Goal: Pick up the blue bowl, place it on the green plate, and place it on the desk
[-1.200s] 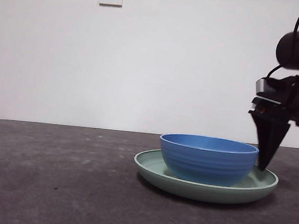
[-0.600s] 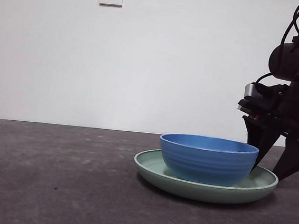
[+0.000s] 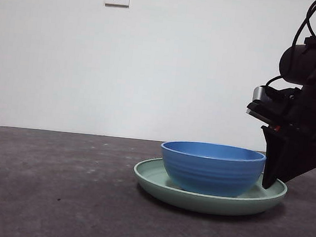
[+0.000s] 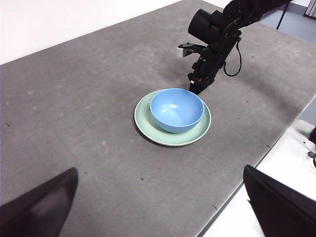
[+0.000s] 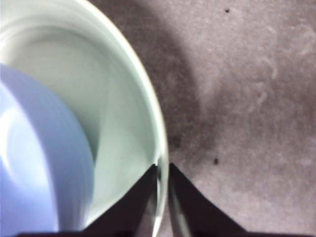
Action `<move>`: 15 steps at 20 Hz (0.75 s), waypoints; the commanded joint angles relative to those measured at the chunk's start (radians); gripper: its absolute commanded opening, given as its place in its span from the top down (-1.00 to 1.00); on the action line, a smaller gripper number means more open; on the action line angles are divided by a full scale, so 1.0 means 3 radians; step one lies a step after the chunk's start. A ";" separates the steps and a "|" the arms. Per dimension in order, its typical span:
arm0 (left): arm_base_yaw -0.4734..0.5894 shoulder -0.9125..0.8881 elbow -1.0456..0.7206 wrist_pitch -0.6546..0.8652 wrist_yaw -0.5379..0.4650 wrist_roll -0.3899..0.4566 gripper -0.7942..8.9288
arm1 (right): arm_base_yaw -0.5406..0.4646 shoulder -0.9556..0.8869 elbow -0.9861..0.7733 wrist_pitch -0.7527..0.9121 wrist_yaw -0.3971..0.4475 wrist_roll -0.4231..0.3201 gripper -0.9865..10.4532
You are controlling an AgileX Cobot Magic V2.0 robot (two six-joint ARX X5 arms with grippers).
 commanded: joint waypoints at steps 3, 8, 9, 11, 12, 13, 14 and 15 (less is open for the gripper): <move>-0.0031 0.0023 0.0039 -0.0023 -0.0013 -0.0023 -0.39 | 0.0009 0.0072 0.0047 -0.0029 -0.0028 0.0047 0.80; -0.0031 0.0023 0.0039 -0.0064 -0.0011 -0.0022 -0.39 | -0.0011 0.0027 0.0056 -0.0053 -0.0327 0.0214 0.80; -0.0031 0.0023 0.0039 -0.0062 -0.0011 -0.0022 -0.39 | -0.0014 0.0009 0.0057 -0.0069 -0.0345 0.0242 0.80; -0.0031 0.0023 0.0039 -0.0061 -0.0011 -0.0023 -0.39 | -0.0008 -0.0061 0.0058 -0.0122 -0.0351 0.0263 0.80; -0.0031 0.0023 0.0039 -0.0060 -0.0011 -0.0022 -0.39 | -0.0003 -0.0106 0.0058 -0.0145 -0.0360 0.0292 0.80; -0.0031 0.0023 0.0039 -0.0058 -0.0011 -0.0022 -0.39 | 0.0001 -0.0156 0.0058 -0.0159 -0.0423 0.0348 0.80; -0.0031 0.0023 0.0039 -0.0056 -0.0011 -0.0022 -0.39 | 0.0001 -0.0201 0.0058 -0.0167 -0.0519 0.0374 0.80; -0.0031 0.0023 0.0039 -0.0057 -0.0011 -0.0022 -0.39 | 0.0001 -0.0245 0.0060 -0.0169 -0.0617 0.0456 0.80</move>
